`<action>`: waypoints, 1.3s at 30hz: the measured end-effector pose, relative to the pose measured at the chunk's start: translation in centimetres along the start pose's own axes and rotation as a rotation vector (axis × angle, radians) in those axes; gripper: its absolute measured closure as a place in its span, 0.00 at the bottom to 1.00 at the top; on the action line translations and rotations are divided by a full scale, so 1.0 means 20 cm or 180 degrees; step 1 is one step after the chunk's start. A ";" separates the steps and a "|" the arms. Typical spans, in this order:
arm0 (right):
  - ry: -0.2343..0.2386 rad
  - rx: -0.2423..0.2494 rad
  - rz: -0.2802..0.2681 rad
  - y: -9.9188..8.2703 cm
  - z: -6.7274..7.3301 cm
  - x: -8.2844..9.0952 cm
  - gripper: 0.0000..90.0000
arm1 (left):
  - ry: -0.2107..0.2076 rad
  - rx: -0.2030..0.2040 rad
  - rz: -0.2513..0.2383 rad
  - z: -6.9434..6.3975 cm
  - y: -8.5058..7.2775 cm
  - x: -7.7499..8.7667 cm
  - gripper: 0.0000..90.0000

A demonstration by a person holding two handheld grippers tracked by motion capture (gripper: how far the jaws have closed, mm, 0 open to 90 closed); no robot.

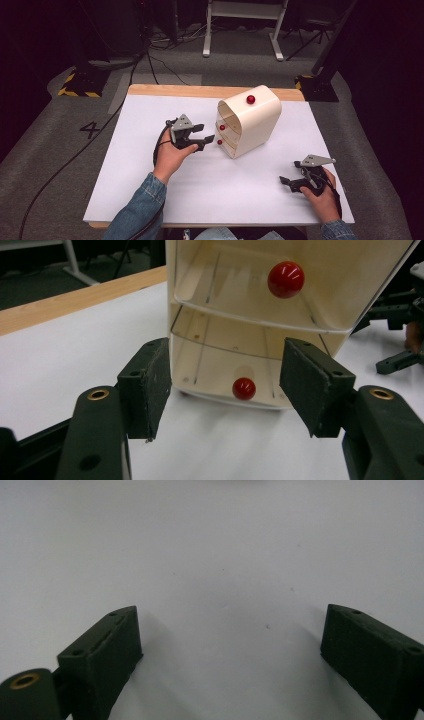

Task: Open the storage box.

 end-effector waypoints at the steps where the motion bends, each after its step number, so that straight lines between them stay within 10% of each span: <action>1: 0.0001 -0.0001 0.0003 0.00 0.00 0.00 0.11 | -0.0012 -0.0018 -0.0009 0.00 -0.01 -0.01 0.42; 21: 0.0001 0.0001 0.0003 0.00 0.00 0.00 0.10 | -0.0077 -0.0130 0.0148 -0.04 -0.13 -0.20 0.46; 33: 0.0001 0.0001 0.0003 0.00 0.00 0.00 0.10 | -0.0282 -0.0083 0.0262 -0.06 -0.17 -0.23 0.81; 39: 0.0001 0.0001 0.0003 0.00 0.00 0.00 0.11 | -0.0304 -0.0095 0.0254 -0.06 -0.17 -0.23 0.82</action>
Point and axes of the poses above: each handheld gripper's, and its own axes: x roughly backward along the jaws, y roughly out of its top, z roughly to its left, the point moved 5 cm from there along -x, roughly forward along the jaws, and after that the axes turned 8 degrees about -x, right-handed, at the moved point
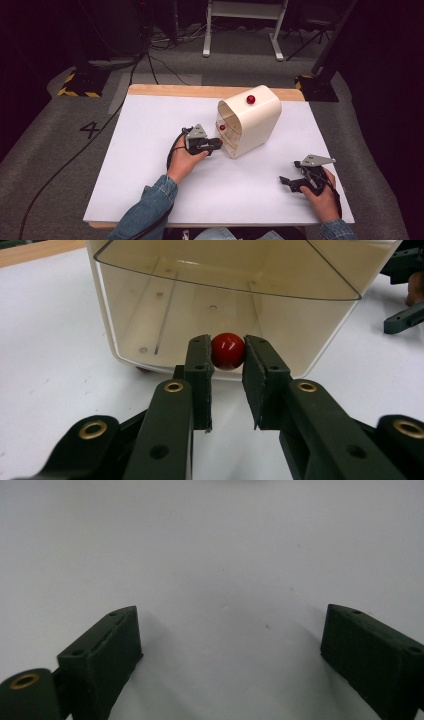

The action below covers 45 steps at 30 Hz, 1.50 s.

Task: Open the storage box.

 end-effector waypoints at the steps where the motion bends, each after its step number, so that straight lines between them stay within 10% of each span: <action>1: 0.0000 0.0000 0.0000 0.00 0.00 0.00 0.11 | 0.0002 0.0000 -0.0001 0.00 0.00 0.00 0.82; 45: 0.0005 -0.0005 0.0000 0.00 0.00 0.00 0.11 | 0.0162 -0.0015 0.0249 -0.06 -0.15 0.36 0.81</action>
Point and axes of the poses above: each handheld gripper's, and its own axes: x roughly backward along the jaws, y roughly out of its top, z roughly to its left, the point moved 5 cm from there along -x, roughly forward along the jaws, and after that the axes turned 8 degrees about -x, right-handed, at the moved point
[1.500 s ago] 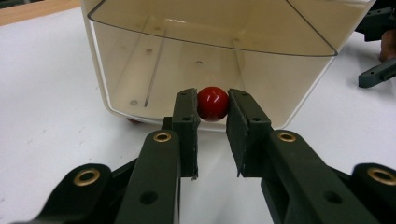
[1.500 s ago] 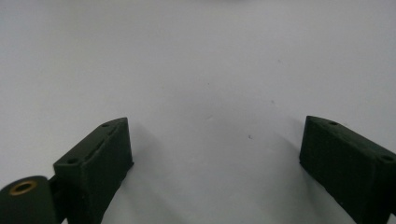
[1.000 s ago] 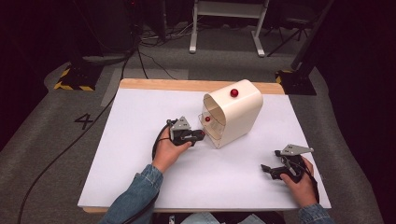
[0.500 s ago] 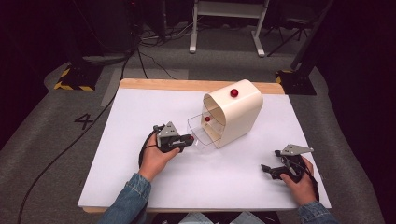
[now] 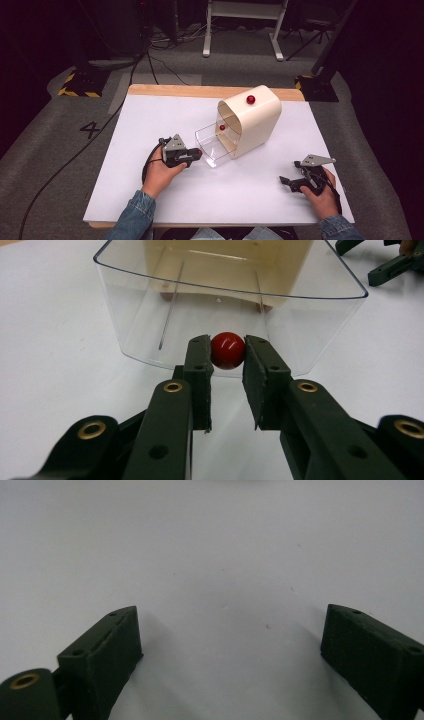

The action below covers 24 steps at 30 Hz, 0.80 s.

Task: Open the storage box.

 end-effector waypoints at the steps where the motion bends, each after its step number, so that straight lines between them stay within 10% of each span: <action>1: 0.0000 0.0001 -0.0001 0.00 0.00 0.00 0.11 | -0.0020 0.0032 0.0033 0.00 0.00 0.00 0.77; 12: -0.0001 0.0005 -0.0002 0.00 0.00 0.00 0.11 | -0.0036 0.0056 0.0173 0.01 -0.03 0.08 0.56; 24: -0.0003 0.0004 -0.0003 0.00 0.00 0.00 0.11 | 0.0129 0.0007 -0.0105 0.00 0.20 0.18 0.50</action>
Point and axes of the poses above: each handheld gripper's, and its own axes: x roughly backward along the jaws, y roughly out of its top, z roughly to its left, the point moved 5 cm from there along -x, roughly forward along the jaws, and after that the axes turned 8 degrees about -x, right-handed, at the moved point
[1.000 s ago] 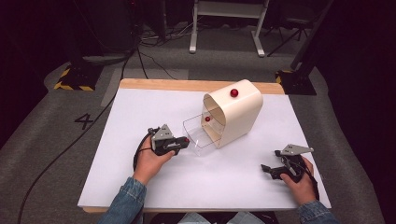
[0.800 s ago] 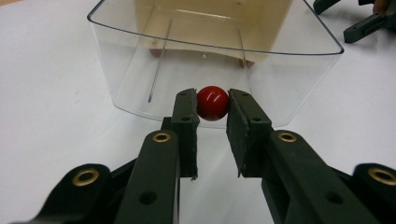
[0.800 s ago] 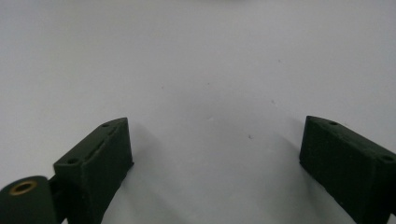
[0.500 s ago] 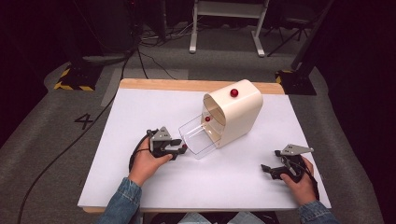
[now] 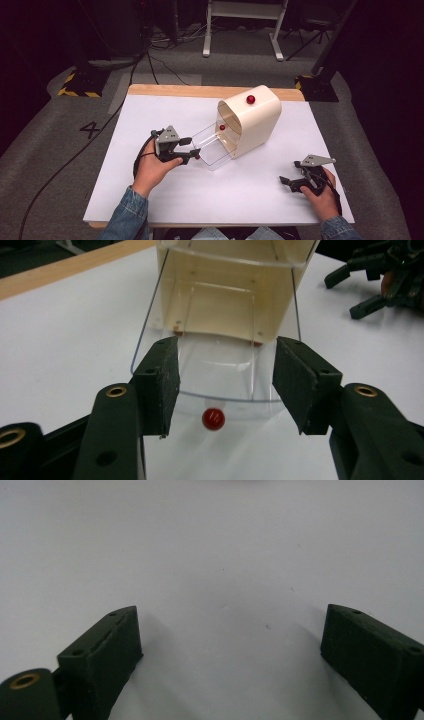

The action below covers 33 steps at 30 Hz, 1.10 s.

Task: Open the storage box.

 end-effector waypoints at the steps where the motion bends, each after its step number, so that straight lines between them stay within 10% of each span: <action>1: 0.0000 -0.0004 0.0002 0.00 0.00 0.00 0.11 | 0.0000 0.0000 0.0000 0.00 0.00 0.00 0.49; 33: -0.0006 0.0002 -0.0002 0.00 0.00 0.00 0.10 | -0.0070 -0.0272 -0.0497 -0.03 0.34 -0.32 0.50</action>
Point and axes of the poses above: each handheld gripper's, and its own axes: x roughly backward along the jaws, y roughly out of its top, z roughly to its left, the point moved 5 cm from there along -x, roughly forward along the jaws, and after that the axes turned 8 degrees about -x, right-handed, at the moved point
